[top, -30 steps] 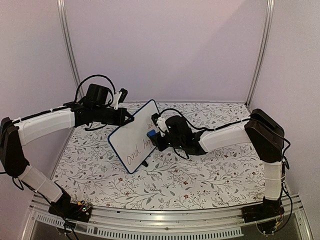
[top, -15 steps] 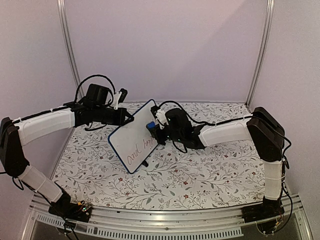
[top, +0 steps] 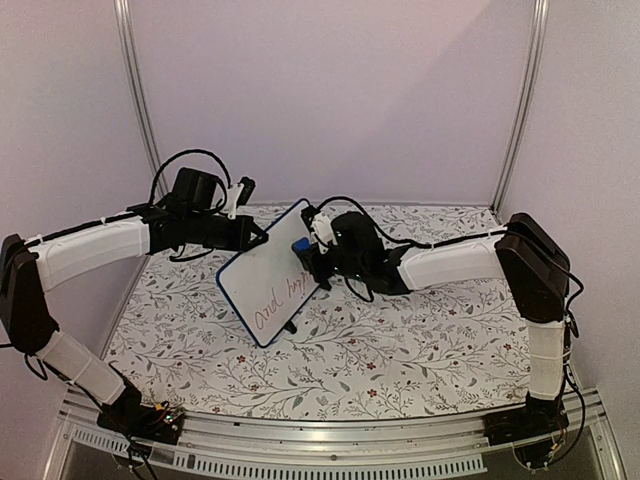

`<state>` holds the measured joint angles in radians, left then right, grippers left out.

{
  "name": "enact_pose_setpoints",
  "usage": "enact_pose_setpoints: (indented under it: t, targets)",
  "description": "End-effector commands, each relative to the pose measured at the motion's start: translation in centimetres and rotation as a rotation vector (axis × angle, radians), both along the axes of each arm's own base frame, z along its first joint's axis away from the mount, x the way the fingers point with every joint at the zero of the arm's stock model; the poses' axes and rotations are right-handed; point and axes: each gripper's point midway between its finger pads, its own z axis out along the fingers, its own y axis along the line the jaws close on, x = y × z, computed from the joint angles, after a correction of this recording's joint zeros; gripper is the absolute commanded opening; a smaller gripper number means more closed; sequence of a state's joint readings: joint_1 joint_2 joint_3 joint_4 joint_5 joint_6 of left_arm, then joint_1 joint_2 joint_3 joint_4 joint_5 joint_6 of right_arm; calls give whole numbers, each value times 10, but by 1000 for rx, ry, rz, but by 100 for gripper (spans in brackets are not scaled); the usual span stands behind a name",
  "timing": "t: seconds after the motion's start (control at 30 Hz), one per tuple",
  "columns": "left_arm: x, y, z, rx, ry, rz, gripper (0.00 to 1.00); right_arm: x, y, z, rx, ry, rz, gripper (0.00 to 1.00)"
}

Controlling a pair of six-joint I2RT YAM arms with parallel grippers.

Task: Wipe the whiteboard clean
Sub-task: Erase the center of the board.

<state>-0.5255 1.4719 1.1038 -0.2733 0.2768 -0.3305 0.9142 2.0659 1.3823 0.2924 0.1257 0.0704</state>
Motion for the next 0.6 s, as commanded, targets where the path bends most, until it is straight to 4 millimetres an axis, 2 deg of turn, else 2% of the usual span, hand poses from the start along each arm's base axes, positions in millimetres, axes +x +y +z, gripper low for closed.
enact_pose_setpoints:
  t: [0.0,0.33,0.57]
  targets:
    - [-16,-12,-25,17,77,-59,0,5,-1,28,73,-42,0,17]
    - [-16,-12,-26,16,81,-61,0,-11,-9,-31,26,57,27,16]
    - [-17,-13,-26,15,84,-62,0,-13,-16,-41,5,68,7,16]
